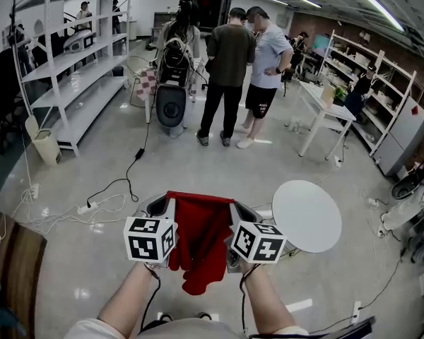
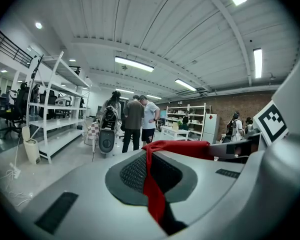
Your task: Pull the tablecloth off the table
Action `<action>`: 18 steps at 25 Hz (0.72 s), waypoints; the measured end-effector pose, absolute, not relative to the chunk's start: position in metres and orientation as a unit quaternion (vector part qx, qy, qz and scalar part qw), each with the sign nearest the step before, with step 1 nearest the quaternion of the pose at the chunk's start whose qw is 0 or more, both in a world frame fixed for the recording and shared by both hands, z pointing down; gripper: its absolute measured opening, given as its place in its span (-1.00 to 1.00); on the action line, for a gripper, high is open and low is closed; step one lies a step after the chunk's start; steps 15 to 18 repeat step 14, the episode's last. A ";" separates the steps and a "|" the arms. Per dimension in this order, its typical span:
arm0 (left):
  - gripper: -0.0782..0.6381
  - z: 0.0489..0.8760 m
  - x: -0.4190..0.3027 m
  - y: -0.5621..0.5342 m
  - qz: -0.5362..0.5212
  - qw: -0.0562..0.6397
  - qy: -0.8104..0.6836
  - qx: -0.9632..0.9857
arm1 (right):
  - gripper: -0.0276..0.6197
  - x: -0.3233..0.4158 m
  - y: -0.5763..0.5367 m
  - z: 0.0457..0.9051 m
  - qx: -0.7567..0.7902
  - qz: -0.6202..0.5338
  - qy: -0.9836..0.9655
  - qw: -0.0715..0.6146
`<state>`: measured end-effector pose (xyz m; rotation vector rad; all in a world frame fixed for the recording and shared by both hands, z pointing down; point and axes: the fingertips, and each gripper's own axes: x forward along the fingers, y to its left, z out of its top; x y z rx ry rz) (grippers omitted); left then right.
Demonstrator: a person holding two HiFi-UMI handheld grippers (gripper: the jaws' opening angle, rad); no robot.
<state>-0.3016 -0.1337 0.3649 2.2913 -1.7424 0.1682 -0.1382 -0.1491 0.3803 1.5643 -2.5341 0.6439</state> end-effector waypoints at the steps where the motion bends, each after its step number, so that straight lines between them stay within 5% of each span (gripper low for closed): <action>1: -0.73 0.366 -0.302 -0.133 0.058 0.130 -0.599 0.788 | -0.83 -0.138 -0.148 0.381 0.513 0.212 -0.831 0.047; 18: -0.73 0.371 -0.296 -0.123 0.062 0.135 -0.591 0.793 | -0.83 -0.132 -0.131 0.388 0.513 0.220 -0.828 0.045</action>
